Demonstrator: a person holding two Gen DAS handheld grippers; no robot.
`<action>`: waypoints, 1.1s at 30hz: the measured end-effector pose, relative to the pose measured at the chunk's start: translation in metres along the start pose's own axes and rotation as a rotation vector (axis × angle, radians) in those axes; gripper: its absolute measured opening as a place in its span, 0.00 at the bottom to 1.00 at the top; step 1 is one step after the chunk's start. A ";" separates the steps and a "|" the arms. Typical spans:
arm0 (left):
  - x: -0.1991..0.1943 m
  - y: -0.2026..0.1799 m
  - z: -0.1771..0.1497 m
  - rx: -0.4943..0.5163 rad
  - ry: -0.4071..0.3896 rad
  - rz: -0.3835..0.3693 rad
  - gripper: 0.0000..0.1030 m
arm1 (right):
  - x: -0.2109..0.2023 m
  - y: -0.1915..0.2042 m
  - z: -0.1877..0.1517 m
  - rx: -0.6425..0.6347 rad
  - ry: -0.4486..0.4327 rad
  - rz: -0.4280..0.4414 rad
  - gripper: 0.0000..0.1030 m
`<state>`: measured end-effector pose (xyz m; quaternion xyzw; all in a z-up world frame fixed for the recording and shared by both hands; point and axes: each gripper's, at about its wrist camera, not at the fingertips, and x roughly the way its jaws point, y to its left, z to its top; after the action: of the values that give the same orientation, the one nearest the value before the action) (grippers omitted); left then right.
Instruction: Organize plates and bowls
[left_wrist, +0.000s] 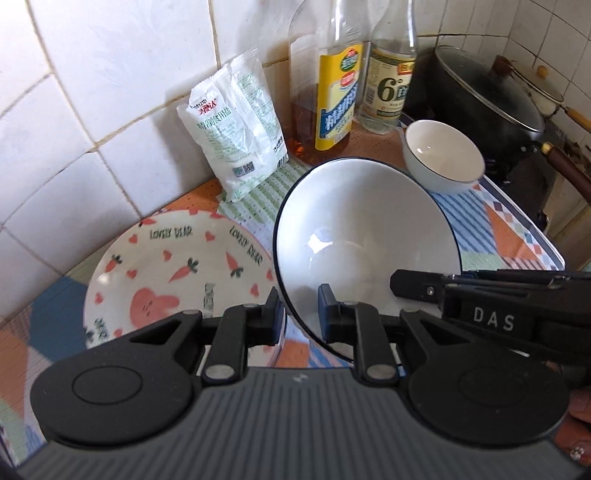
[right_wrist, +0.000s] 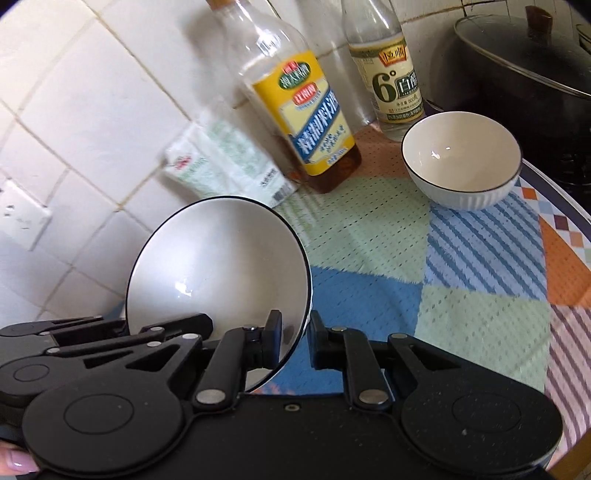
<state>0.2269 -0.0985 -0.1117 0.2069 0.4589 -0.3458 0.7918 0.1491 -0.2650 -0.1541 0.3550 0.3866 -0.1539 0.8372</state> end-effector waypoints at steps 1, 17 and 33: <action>-0.006 -0.003 -0.004 0.005 0.001 0.005 0.17 | -0.006 0.001 -0.004 -0.002 -0.002 0.006 0.18; -0.078 -0.048 -0.069 0.044 0.046 0.052 0.17 | -0.083 -0.008 -0.077 0.052 -0.019 0.102 0.18; -0.087 -0.039 -0.116 0.007 0.082 0.065 0.17 | -0.088 0.001 -0.122 -0.028 0.018 0.124 0.19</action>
<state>0.1009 -0.0186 -0.0935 0.2384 0.4827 -0.3129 0.7825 0.0263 -0.1787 -0.1424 0.3678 0.3736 -0.0929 0.8465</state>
